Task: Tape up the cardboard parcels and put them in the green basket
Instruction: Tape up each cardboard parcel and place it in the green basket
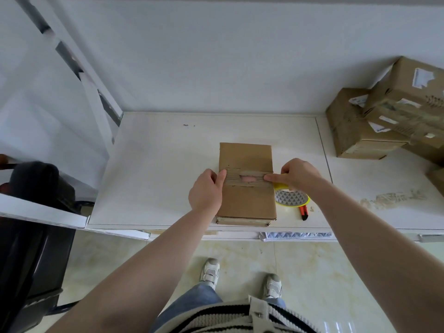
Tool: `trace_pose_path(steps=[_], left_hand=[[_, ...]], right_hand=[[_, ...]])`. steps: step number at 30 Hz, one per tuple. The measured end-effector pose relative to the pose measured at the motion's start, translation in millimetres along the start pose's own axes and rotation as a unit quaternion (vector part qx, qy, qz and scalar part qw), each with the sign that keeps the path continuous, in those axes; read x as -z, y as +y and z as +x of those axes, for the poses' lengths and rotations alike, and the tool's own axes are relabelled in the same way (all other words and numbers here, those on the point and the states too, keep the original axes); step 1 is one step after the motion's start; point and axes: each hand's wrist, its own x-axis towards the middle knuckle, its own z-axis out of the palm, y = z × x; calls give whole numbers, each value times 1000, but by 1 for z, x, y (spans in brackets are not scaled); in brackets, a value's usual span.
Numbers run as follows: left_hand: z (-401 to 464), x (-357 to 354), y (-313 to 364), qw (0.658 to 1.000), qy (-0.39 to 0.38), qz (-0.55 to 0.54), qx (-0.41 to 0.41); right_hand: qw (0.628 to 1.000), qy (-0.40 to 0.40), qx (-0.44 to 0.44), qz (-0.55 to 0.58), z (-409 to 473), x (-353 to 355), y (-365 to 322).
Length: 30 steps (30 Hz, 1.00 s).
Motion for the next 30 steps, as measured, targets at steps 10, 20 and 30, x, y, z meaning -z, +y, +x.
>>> trace_pose_path(steps=[10,20,30], left_hand=[[8,-19,51,905,33,279,-318],[12,-31,48,906,-6,312,-286],[5,-13,97,930,76,201,-300]], right_hand=[[999,22,19,-25,0,-1,1],[1000,13,14,-17,4,-4,2],[1000,11,21,-19,2,-2,2]])
